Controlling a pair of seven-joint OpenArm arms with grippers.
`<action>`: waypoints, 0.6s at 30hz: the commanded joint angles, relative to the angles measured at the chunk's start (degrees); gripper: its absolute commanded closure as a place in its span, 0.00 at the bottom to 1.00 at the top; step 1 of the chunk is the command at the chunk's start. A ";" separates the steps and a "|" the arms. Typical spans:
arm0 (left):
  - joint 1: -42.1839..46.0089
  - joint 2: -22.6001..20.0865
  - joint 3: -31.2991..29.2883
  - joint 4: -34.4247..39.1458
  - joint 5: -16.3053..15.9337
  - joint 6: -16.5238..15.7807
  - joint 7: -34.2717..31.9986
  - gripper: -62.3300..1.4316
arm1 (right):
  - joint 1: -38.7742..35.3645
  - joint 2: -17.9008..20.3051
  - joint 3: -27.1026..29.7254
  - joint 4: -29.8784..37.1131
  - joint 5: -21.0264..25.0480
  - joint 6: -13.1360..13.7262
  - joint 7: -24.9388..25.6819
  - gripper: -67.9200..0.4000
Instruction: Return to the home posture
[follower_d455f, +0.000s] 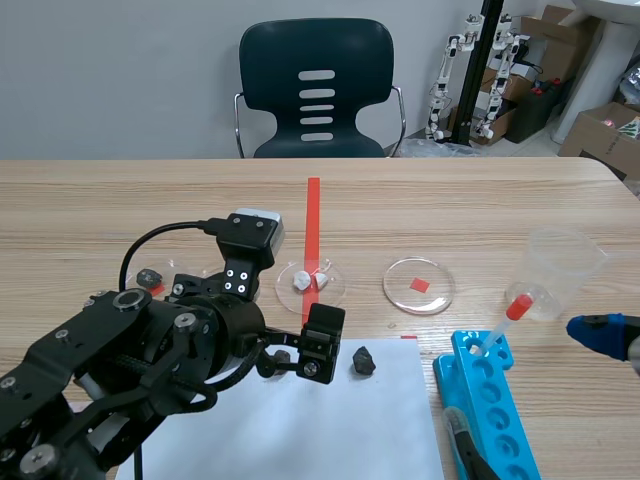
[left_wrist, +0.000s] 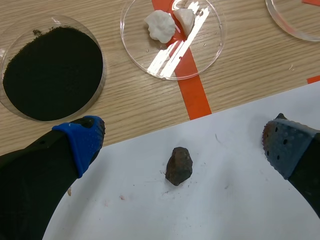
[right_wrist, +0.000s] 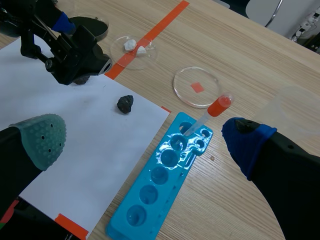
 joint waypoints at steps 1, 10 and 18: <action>-0.33 0.11 -0.15 0.66 0.02 -0.04 -0.35 0.00 | -0.11 0.48 0.15 0.09 0.59 -0.22 0.87 0.00; -0.33 0.11 -0.15 0.66 0.00 -0.04 -0.57 0.00 | -0.11 0.48 0.15 0.09 0.59 -0.22 0.87 0.00; -0.33 0.09 -0.15 0.66 0.02 -0.07 -0.94 0.00 | -0.11 0.48 0.15 0.09 0.59 -0.22 0.87 0.00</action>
